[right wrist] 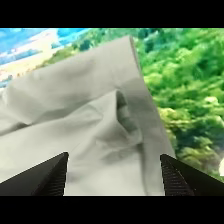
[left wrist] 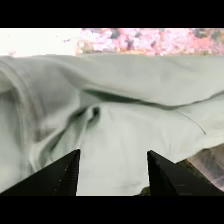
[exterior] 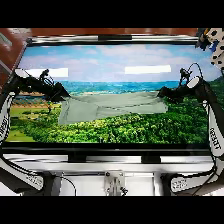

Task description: Fold the shirts.

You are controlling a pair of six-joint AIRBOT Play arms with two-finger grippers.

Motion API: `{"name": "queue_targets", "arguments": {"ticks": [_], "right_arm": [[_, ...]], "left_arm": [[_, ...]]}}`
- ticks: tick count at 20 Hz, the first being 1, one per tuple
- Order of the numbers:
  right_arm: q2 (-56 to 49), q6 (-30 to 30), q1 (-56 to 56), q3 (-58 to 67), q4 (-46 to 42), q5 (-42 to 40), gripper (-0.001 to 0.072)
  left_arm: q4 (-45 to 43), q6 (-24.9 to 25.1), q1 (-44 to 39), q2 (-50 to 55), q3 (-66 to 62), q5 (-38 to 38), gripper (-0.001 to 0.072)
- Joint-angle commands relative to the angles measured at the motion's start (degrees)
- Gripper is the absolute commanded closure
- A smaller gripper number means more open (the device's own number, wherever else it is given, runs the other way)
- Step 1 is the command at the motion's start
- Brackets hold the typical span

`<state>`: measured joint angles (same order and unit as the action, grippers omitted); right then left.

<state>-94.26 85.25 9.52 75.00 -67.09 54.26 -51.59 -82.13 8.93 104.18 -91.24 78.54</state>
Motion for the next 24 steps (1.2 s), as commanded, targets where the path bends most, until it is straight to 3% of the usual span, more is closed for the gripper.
{"name": "queue_targets", "arguments": {"ticks": [1, 7, 11, 12, 13, 14, 15, 18, 20, 24], "right_arm": [[-0.11, -0.17, 3.52, 0.04, 3.39, 3.45, 0.0026], [-5.86, -0.46, 5.9, 0.04, 9.73, 4.55, 0.0025], [-9.6, -3.67, 5.9, 0.04, 21.35, 6.23, 0.0043], [-10.08, -4.59, 5.9, 0.04, 23.82, 7.15, 0.0142], [-10.14, -5.92, 5.9, 0.04, 25.42, 8.0, 0.0299], [-9.79, -8.02, 5.9, 0.04, 26.8, 8.68, 0.0516], [-8.94, -10.95, 5.97, 0.04, 28.65, 9.49, 0.0651], [-3.34, -19.61, 5.92, 0.04, 34.71, 12.17, 0.0653], [2.54, -19.63, 5.64, 0.04, 36.15, 13.9, 0.0653], [16.06, -13.55, 3.85, 0.04, 35.87, 17.42, 0.0653]], "left_arm": [[0.68, -0.13, -0.04, -0.57, -3.02, 4.68, 0.0186], [1.33, 0.66, -0.57, -5.81, -3.45, 4.5, 0.0188], [1.33, 1.97, -1.9, -7.58, -3.48, 4.46, 0.0189], [1.33, 1.97, -2.32, -7.67, -3.48, 4.44, 0.0189], [1.33, 1.97, -2.84, -7.67, -3.48, 4.44, 0.019], [1.33, 1.97, -3.39, -7.67, -3.45, 4.39, 0.0196], [1.33, 1.95, -3.89, -7.67, -3.45, 4.0, 0.0203], [1.57, 1.9, -6.78, -7.65, -3.43, 0.13, 0.0583], [3.43, 1.92, -10.67, -7.5, -3.41, -4.61, 0.066], [4.15, 1.27, -23.34, -5.55, -3.37, -13.7, 0.0674]]}}
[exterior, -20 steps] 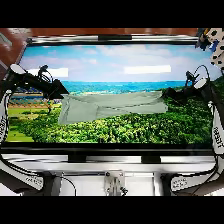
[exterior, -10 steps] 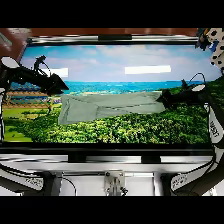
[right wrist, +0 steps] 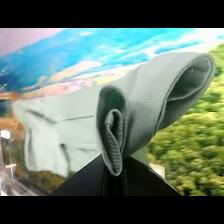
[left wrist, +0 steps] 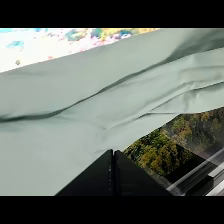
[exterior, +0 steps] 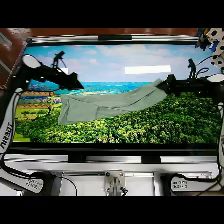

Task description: Fold the shirts.

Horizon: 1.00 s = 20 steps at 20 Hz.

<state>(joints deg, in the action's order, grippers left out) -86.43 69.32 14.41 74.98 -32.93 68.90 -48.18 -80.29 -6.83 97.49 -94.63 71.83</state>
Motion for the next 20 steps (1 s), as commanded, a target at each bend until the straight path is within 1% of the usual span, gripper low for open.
{"name": "queue_targets", "arguments": {"ticks": [1, 3, 4, 7, 9, 10, 13, 16, 18, 20], "right_arm": [[11.65, 3.89, -1.99, 0.07, 0.98, 3.23, 0.0653], [17.88, 8.13, -3.87, 0.07, -1.81, 3.41, 0.0653], [20.68, 10.08, -4.59, 0.07, -3.34, 3.39, 0.0653], [27.61, 15.47, -5.35, 0.07, -6.54, 3.96, 0.0653], [30.29, 17.11, -5.38, 0.07, -6.62, 4.85, 0.0653], [31.41, 17.99, -5.38, 0.07, -6.6, 5.05, 0.0653], [33.77, 19.65, -5.35, 0.07, -6.62, 4.96, 0.0653], [34.27, 20.09, -5.38, 0.0, -6.91, 5.6, 0.0653], [33.92, 20.2, -7.63, 0.0, -10.95, 5.09, 0.0653], [32.65, 21.03, -12.57, 0.0, -17.16, 2.78, 0.0653]], "left_arm": [[0.63, -0.55, -11.02, 2.14, 0.02, -8.09, 0.0675], [0.63, -0.94, -16.79, 4.13, 0.02, -9.79, 0.0675], [0.66, -2.25, -19.15, 4.76, 0.02, -10.82, 0.0675], [0.63, -2.97, -23.85, 5.16, 0.02, -13.75, 0.0675], [0.94, -7.13, -25.86, 5.79, 0.02, -17.0, 0.0675], [1.51, -7.91, -27.1, 6.58, 0.0, -18.05, 0.0675], [6.97, -7.85, -31.12, 10.27, 0.0, -19.32, 0.0675], [7.06, -7.87, -31.21, 9.77, -0.04, -24.98, 0.0677], [1.92, -8.57, -28.13, 7.04, -0.04, -24.68, 0.0679], [-9.7, -12.72, -23.37, 2.78, -0.04, -20.11, 0.0679]]}}
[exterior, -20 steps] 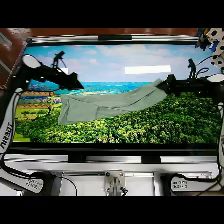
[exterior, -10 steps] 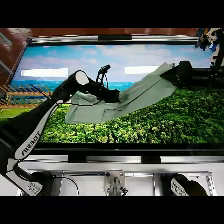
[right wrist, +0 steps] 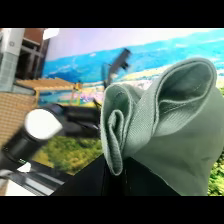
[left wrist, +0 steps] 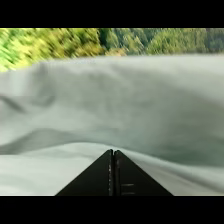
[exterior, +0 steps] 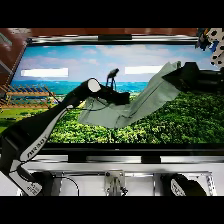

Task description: Fold the shirts.

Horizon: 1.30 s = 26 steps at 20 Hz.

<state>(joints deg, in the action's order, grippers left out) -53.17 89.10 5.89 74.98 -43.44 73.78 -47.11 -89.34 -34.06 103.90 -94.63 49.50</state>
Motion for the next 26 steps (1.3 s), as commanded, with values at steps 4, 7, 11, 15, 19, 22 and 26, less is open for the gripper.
{"name": "queue_targets", "arguments": {"ticks": [4, 7, 11, 15, 19, 22, 26], "right_arm": [[-7.63, 1.88, -14.49, 0.0, -9.2, -12.26, 0.0653], [-17.25, 1.84, -23.23, 0.0, -8.46, -20.79, 0.0653], [-31.95, -4.37, -32.83, 0.0, 5.09, -31.08, 0.0653], [-42.32, -13.4, -38.47, 0.0, 23.45, -35.87, 0.0653], [-46.69, -14.01, -40.68, 0.0, 28.39, -35.45, 0.0649], [-46.71, -14.62, -40.11, 0.02, 28.55, -34.64, 0.0133], [-43.04, -13.88, -32.09, 0.02, 20.06, -21.44, 0.0128]], "left_arm": [[-30.32, -5.51, 16.06, -14.97, -0.04, 11.82, 0.0679], [-31.34, -6.67, 25.33, -24.24, -0.04, 12.07, 0.0678], [-31.34, -6.56, 33.27, -34.91, -0.04, 12.35, 0.0677], [-31.43, -5.66, 35.21, -40.85, -0.02, 16.02, 0.0677], [-31.36, -5.25, 34.99, -41.88, 0.02, 18.14, 0.0677], [-31.36, -5.25, 34.99, -41.79, 0.44, 18.18, 0.0676], [-31.39, -4.22, 34.99, -41.86, 0.44, 18.99, 0.0676]]}}
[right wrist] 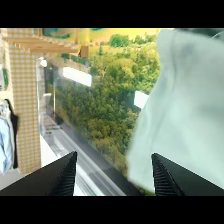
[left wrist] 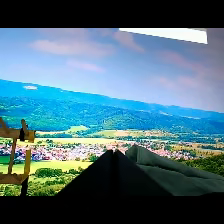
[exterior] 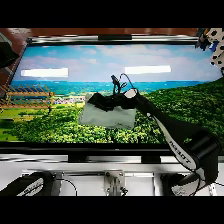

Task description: Fold the shirts.

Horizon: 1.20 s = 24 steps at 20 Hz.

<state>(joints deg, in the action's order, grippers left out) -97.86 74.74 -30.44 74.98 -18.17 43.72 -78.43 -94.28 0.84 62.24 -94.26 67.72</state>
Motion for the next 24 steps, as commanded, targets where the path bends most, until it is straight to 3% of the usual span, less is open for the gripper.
{"name": "queue_targets", "arguments": {"ticks": [1, 4, 6, 7, 8, 12, 16, 17, 18, 19, 21, 24], "right_arm": [[3.26, 3.41, 7.72, 0.0, -10.88, 12.55, 0.0128], [8.13, 15.58, 18.21, 0.0, -35.89, 24.46, 0.0128], [8.55, 16.87, 21.97, -0.28, -50.73, 35.08, 0.0124], [8.31, 16.41, 22.82, -1.49, -52.72, 37.38, 0.0097], [8.26, 14.73, 23.3, -3.39, -50.73, 36.37, 0.0017], [4.92, 12.96, 23.45, -7.91, -40.35, 28.15, 0.0017], [-1.03, 6.29, 21.92, -7.89, -23.91, 24.17, 0.0038], [-1.57, 4.44, 21.38, -7.89, -20.83, 22.56, 0.0184], [-1.49, 1.75, 21.27, -7.82, -17.64, 21.22, 0.0483], [-1.31, -2.1, 21.38, -7.15, -14.64, 21.57, 0.0647], [-0.35, -10.84, 22.62, -2.73, -12.04, 24.52, 0.0653], [0.7, -8.41, 26.16, 8.76, -15.39, 24.57, 0.0654]], "left_arm": [[-0.09, 0.79, 0.09, -0.2, 0.07, 0.9, 0.0676], [-0.07, 0.74, 0.09, -0.2, 0.07, 0.94, 0.0676], [-0.07, 0.74, 0.09, -0.15, 0.07, 0.92, 0.0676], [-0.07, 0.74, 0.09, -0.13, 0.07, 0.94, 0.0676], [-0.07, 0.74, 0.09, -0.11, 0.07, 0.92, 0.0676], [-0.04, 0.72, 0.09, -0.13, 0.07, 1.62, 0.0676], [-0.04, 0.7, 0.09, -0.11, 0.07, 1.99, 0.0676], [-0.04, 0.7, 0.09, -0.11, 0.07, 1.99, 0.0676], [-0.04, 0.7, 0.09, -0.11, 0.07, 1.99, 0.0676], [-0.04, 0.7, 0.09, -0.11, 0.07, 1.99, 0.0676], [-0.04, 0.7, 0.09, -0.11, 0.07, 1.99, 0.0676], [-0.04, 0.72, 0.09, -0.07, 0.07, 1.99, 0.0676]]}}
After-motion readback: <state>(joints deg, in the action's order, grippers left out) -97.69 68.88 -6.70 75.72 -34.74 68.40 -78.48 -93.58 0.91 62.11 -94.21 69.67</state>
